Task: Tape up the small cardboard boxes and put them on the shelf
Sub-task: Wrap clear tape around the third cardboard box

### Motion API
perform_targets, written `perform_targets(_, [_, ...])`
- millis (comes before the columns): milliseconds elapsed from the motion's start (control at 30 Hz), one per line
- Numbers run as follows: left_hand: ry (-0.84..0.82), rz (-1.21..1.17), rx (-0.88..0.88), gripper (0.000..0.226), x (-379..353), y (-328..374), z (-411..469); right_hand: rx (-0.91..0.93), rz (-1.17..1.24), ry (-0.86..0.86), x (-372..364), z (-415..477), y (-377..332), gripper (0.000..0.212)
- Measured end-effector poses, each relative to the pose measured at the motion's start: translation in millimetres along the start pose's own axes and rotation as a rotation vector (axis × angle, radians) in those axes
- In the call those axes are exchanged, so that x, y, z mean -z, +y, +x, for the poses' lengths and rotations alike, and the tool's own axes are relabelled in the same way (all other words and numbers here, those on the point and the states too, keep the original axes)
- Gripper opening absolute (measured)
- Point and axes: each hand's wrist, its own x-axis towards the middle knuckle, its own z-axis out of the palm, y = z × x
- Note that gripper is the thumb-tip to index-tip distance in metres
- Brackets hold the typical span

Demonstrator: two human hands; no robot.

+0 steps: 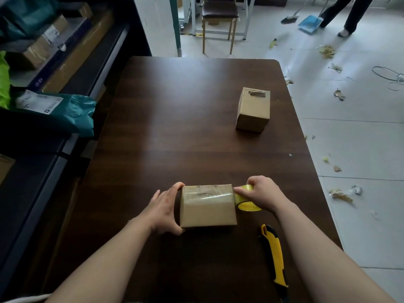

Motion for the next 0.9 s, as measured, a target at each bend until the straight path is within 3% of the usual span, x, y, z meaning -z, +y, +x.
perform_targets(367, [-0.043, 0.069, 0.02, 0.122, 21.1, 3.8, 16.5, -0.122, 0.121, -0.027, -24.9, -4.9, 3.8, 0.046])
perform_targets(533, [0.255, 0.109, 0.081, 0.08, 24.9, 25.9, 32.0, -0.199, 0.374, -0.015, -61.1, -20.6, -14.9, 0.049])
perform_targets(600, [0.295, 0.158, 0.065, 0.064, 17.0, 35.4, 29.0, -0.206, 0.498, -0.022, -70.5, -26.4, -22.1, 0.047])
perform_targets(833, [0.164, 0.361, 0.094, 0.066, -6.9, 34.1, 28.8, -0.168, 0.926, -0.202, -75.0, -60.3, -23.9, 0.021])
perform_targets(900, [0.152, 0.375, 0.083, 0.065, -6.2, 30.6, 31.8, -0.161, 0.905, -0.203, -80.4, -68.3, -21.7, 0.02])
